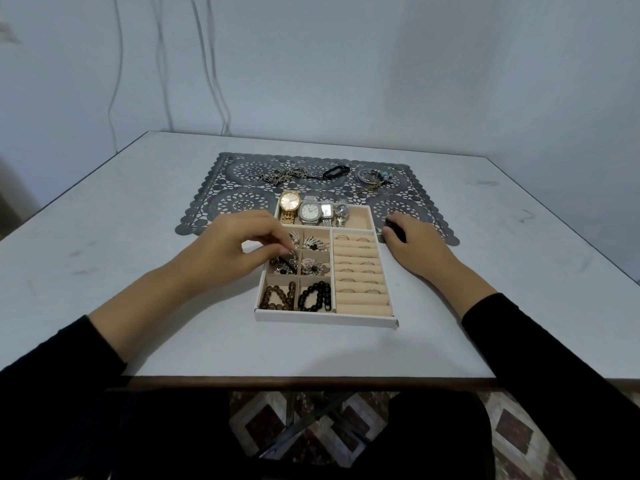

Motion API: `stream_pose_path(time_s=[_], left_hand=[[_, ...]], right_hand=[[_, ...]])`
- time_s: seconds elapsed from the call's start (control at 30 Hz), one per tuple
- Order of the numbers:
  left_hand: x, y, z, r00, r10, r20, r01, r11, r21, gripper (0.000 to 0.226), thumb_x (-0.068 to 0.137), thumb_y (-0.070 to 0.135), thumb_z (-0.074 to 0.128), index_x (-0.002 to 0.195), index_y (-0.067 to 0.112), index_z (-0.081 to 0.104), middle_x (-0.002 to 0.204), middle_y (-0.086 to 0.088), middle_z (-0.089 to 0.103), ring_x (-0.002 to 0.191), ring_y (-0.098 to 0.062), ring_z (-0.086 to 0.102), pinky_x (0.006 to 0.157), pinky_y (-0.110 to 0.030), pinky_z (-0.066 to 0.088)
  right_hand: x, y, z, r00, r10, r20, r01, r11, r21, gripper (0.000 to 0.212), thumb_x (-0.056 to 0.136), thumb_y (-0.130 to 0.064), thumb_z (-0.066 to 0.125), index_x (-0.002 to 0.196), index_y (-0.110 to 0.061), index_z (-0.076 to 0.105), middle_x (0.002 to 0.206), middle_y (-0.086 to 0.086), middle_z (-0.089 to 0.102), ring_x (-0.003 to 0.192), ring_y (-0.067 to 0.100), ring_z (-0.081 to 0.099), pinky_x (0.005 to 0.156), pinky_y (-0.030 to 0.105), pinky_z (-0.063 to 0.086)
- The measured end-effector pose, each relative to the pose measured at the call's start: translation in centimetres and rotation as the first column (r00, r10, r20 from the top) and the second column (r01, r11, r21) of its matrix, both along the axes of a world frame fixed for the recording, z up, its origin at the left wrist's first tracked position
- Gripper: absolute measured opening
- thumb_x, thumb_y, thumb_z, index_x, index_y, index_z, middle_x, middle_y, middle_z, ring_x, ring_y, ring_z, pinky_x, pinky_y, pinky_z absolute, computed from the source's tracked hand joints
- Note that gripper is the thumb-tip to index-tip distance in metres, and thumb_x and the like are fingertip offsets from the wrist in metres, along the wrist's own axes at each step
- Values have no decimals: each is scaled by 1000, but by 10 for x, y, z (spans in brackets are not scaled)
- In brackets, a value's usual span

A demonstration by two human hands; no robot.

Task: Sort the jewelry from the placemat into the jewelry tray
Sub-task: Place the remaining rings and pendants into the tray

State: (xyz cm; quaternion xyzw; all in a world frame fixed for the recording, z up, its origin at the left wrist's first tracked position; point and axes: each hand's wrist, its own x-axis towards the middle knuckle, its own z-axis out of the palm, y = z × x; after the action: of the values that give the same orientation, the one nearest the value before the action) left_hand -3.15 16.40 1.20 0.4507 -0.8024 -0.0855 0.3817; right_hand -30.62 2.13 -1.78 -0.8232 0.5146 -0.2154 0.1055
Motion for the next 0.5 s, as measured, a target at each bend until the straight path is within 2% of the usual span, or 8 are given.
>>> stream_pose_path(time_s=[0.17,0.33,0.5], left_hand=[[6,-1,-2,993,-14,116,21,998,-59,11,84,14,72,95,17,74,94,4,69,85,-10,67,77,-28,55],[12,1,1,988,-22,153,22,1000,4,14,84,15,73,98,18,76,96,7,71,87,-8,69,80,-26,55],[14,3,6,978,-60,201,44,996,81,17,90,27,66,103,22,76,99,10,72,90,-4,68,82,-20,52]], right_hand=[[-1,1,1,1000,0,11,-1,1000,2,32,99,-29,45,122,-10,57,117,10,63,105,25,56,81,29,39],[-1,0,0,1000,-1,16,1,1000,-5,33,99,-29,45,124,-11,56,117,10,63,105,25,56,80,27,38],[-1,0,0,1000,-1,22,1,1000,-4,33,99,-30,45,125,-12,55,119,9,63,105,24,56,80,26,37]])
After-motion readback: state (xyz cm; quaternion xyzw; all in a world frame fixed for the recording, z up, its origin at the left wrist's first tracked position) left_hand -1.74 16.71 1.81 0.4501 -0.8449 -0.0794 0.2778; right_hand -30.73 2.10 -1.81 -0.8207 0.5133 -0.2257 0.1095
